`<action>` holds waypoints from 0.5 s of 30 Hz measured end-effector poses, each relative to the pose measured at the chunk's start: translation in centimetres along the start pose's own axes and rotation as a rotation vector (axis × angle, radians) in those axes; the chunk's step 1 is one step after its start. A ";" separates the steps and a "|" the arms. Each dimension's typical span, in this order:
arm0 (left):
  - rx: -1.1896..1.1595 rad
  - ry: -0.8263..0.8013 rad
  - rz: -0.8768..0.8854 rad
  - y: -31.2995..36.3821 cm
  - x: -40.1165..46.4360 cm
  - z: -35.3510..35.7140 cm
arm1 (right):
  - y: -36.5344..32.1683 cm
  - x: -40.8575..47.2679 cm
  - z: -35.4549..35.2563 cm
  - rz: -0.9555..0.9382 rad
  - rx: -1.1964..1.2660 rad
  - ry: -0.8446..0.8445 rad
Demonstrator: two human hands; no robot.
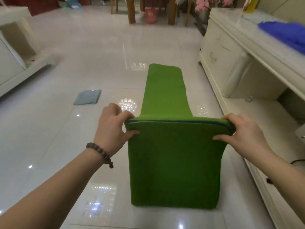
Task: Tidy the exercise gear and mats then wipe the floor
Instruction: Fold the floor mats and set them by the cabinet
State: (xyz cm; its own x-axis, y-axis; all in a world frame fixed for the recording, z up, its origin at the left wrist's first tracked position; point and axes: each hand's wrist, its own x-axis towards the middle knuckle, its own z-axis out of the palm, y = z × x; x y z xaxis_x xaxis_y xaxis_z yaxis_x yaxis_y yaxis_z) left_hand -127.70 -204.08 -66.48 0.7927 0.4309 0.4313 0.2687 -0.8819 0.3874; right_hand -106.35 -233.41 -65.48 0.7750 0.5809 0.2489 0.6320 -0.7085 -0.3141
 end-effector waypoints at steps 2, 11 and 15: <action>-0.076 0.027 -0.002 -0.1 0.9 -0.8 | -0.3 0.9 -0.8 -0.022 0.024 0.074; -0.569 0.081 0.058 0.6 0.6 -3.8 | -2.1 -0.9 -4.8 -0.072 0.627 0.053; -0.713 0.077 0.039 1.3 -0.5 -4.6 | -3.2 -3.1 -6.1 -0.046 0.790 0.144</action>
State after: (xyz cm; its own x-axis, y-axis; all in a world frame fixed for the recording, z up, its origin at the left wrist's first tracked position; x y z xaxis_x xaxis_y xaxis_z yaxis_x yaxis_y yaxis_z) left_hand -130.28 -204.56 -62.51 0.7466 0.4368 0.5018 -0.2032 -0.5685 0.7972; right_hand -110.71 -235.42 -59.69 0.7753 0.5072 0.3763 0.5142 -0.1610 -0.8424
